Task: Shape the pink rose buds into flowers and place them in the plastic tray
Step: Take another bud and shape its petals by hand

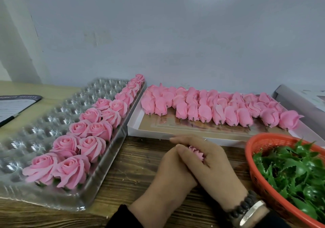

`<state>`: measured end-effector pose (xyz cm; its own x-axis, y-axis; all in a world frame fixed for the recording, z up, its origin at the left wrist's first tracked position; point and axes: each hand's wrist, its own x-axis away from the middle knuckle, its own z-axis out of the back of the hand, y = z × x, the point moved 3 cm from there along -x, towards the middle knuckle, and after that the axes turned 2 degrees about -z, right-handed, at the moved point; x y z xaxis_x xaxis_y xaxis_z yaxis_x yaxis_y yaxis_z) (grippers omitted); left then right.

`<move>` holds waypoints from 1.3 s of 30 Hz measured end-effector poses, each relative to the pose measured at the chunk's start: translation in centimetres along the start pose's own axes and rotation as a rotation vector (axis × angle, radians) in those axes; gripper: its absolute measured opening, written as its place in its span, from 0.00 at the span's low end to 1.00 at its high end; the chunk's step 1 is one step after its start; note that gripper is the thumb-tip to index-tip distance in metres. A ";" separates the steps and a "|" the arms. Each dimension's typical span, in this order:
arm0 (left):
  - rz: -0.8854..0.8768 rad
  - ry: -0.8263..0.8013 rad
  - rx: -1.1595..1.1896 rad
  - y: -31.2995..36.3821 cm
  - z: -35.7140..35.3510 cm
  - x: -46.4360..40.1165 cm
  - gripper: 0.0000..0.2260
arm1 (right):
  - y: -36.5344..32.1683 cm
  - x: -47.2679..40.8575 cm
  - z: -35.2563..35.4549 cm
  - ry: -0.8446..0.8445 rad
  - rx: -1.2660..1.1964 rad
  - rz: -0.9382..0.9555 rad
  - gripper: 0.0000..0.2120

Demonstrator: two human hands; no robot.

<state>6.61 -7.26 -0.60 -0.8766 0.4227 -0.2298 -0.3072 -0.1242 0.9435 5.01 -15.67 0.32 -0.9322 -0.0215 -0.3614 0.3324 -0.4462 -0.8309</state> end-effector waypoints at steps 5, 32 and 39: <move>0.074 -0.206 -0.112 -0.6 1.0 0.3 0.13 | -0.4 0.0 -0.2 -0.273 0.087 -0.041 0.13; -0.130 -0.114 -0.318 -0.2 -0.1 -0.5 0.11 | -0.5 0.0 -0.7 -0.037 0.122 0.072 0.13; -0.109 -0.197 -0.564 -1.7 0.0 -0.7 0.08 | -1.0 0.4 -0.5 -0.181 0.165 0.067 0.17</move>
<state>7.73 -7.35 -2.03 -0.7603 0.6117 -0.2186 -0.5878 -0.5047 0.6322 4.40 -14.76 0.75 -0.9242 -0.2096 -0.3192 0.3805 -0.5777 -0.7222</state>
